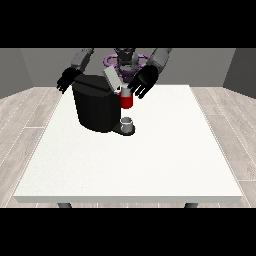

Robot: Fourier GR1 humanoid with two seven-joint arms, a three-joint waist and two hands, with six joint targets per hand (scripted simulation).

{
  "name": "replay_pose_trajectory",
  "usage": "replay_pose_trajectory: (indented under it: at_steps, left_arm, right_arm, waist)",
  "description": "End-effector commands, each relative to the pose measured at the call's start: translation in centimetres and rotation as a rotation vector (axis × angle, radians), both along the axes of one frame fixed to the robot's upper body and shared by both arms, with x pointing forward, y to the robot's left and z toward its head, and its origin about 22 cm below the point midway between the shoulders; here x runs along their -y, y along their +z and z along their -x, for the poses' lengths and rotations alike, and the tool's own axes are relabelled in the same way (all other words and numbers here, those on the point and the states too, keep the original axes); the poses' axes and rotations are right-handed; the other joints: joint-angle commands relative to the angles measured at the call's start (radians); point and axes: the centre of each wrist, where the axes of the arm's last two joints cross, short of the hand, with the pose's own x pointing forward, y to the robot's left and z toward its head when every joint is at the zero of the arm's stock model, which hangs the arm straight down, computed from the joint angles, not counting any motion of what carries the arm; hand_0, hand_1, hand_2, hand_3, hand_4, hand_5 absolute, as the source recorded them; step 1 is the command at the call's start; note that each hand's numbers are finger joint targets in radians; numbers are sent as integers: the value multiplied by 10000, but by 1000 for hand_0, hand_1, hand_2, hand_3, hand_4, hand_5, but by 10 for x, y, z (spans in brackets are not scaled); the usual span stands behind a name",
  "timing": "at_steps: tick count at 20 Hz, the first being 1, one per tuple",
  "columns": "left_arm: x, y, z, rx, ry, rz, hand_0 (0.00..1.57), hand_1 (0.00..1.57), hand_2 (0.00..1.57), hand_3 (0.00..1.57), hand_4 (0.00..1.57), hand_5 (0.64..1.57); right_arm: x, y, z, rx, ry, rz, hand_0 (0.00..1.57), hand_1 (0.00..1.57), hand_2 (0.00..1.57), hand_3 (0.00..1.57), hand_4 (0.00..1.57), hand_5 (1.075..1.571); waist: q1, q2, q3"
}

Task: Insert the coffee pod into the coffee machine and close the lid

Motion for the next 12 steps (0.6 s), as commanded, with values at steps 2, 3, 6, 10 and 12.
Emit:
replay_pose_trajectory:
  at_steps: [2,3,6,10,12]
  left_arm:
    - [12,-10,0,155,-167,-220,1050,1050,1119,962,364,1571]
    - [16,-5,-1,-21,32,-312,1073,1073,1125,967,364,1571]
    - [-13,-8,1,158,77,-130,1018,1018,1086,904,369,1571]
    - [-6,-18,2,-398,-517,-1329,0,0,0,0,0,1571]
    - [2,-23,2,-497,-577,-1378,0,0,0,0,0,1571]
  right_arm:
    - [-8,-3,-3,175,-248,-118,0,0,0,0,438,1571]
    - [-5,5,-6,-131,-119,-17,0,0,0,0,438,1571]
    - [-10,11,1,-48,65,-115,0,0,0,0,477,1571]
    - [-13,4,4,43,215,-218,0,0,0,0,459,1571]
    - [8,-7,0,123,-328,-77,0,0,0,0,465,1571]
  waist:
    - [321,49,-9]
    - [187,-103,-9]
    - [-64,-6,-13]
    - [-41,-128,-11]
    - [329,58,-7]
